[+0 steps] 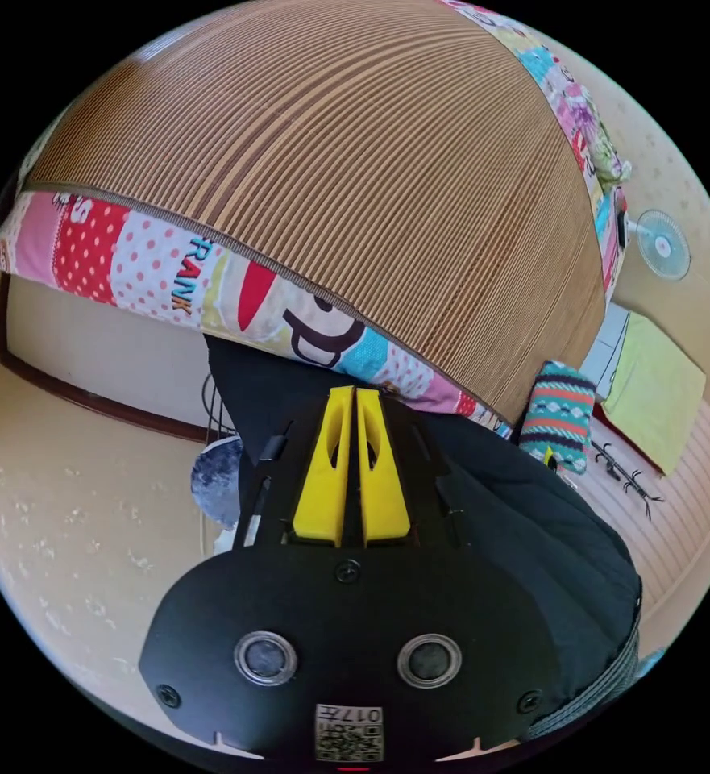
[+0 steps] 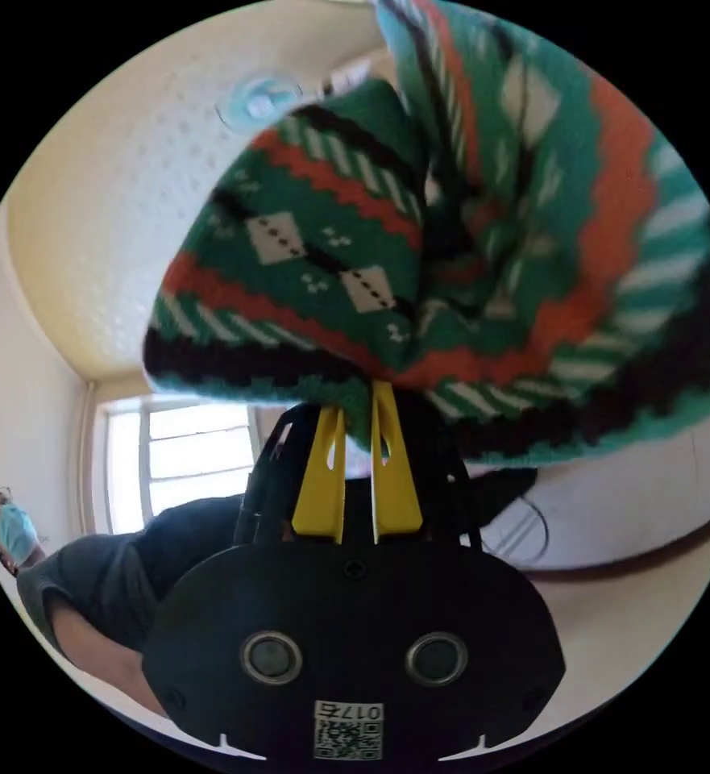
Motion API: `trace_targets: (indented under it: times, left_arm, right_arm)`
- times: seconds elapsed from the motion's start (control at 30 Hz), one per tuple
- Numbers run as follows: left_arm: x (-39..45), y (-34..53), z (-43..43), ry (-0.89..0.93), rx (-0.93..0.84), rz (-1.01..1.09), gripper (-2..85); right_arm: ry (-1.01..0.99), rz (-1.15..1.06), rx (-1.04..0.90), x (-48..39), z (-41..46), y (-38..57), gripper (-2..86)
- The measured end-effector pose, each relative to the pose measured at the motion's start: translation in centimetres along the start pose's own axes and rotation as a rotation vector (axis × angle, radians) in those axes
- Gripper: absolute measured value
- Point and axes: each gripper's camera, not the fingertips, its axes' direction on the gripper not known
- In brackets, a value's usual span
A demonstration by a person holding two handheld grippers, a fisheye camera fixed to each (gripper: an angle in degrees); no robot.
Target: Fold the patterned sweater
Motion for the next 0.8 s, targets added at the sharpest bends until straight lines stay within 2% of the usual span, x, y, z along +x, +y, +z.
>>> trace_targets:
  times: [0.07,0.13,0.23,0.43,0.67,0.8]
  left_arm:
    - [0.9,-1.5,0.3,-0.023,-0.019,0.028,-0.9]
    - [2.4,-3.6,0.8,-0.066,-0.052,0.070,-0.7]
    - [4.8,-6.6,1.5,-0.070,-0.095,0.131,0.5]
    - [10.4,-13.6,3.6,-0.048,-0.171,0.231,8.2]
    - [15.9,-22.8,7.0,0.038,-0.238,0.224,13.9]
    - [18.2,-28.0,10.7,0.049,-0.358,0.209,17.9]
  right_arm:
    - [0.053,0.021,-0.186,0.7,4.8,0.2,6.5]
    - [0.026,0.079,-0.462,1.9,10.2,-0.1,6.4]
    - [-0.069,0.024,-0.722,1.4,15.8,0.7,6.4]
    - [-0.046,0.000,-0.720,2.1,14.6,0.5,6.5]
    - [-0.135,-0.072,-0.643,3.5,10.1,2.4,6.4]
    - [-0.190,-0.082,-0.607,5.0,7.5,4.6,6.2]
